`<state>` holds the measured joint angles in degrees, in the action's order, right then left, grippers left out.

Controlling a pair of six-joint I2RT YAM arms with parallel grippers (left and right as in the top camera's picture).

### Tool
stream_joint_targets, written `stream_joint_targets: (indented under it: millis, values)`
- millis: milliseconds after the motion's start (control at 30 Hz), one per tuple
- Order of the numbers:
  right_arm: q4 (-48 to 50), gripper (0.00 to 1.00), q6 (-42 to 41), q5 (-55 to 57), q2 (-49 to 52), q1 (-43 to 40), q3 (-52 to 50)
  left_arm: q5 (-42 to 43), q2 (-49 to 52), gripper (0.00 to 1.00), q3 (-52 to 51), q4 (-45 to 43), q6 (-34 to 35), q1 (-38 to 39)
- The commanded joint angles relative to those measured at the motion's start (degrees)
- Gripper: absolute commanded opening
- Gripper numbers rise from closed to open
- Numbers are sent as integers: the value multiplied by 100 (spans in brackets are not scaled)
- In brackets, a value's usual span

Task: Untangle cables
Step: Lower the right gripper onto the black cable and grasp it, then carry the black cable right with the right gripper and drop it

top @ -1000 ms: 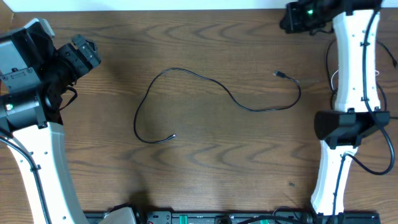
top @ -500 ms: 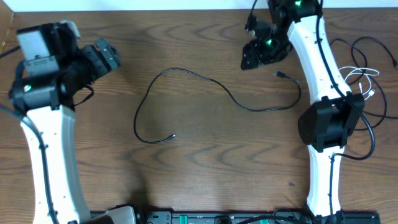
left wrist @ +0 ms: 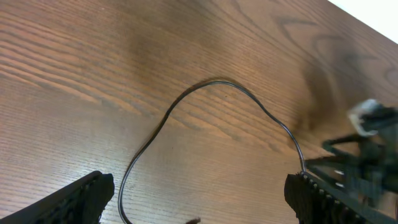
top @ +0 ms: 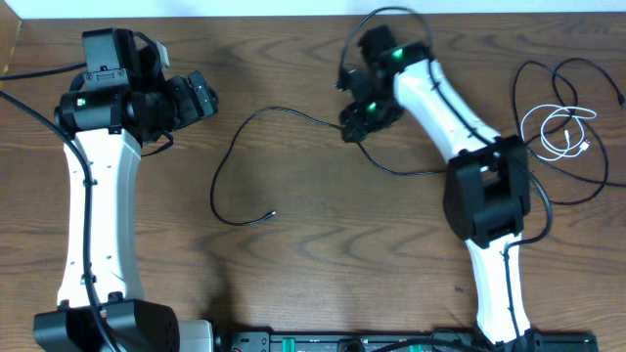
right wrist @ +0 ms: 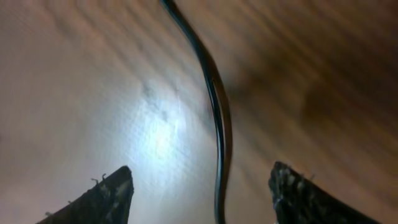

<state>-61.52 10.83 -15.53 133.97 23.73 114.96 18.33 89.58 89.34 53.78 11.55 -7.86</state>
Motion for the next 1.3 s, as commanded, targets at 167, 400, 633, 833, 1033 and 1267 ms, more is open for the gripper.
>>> stream_joint_targets:
  millis: [167, 400, 633, 833, 1033, 1267]
  values:
    - [1102, 56, 234, 1261, 20, 321, -682, 50, 13, 94, 2, 17, -120, -9]
    - [1152, 50, 409, 1257, 20, 284, -929, 50, 13, 94, 4, 17, -120, -9]
    - [942, 35, 431, 1014, 24, 284, -1019, 50, 13, 94, 2, 20, -120, -9]
    - [621, 1, 127, 935, 15, 282, -1108, 50, 13, 94, 2, 17, -120, -9]
    - [494, 1, -660, 890, -389, -96, -348, 50, 13, 94, 2, 17, -118, -9]
    - [-826, 1, -920, 249, -1099, -1443, 2170, 50, 13, 94, 2, 15, -118, -9]
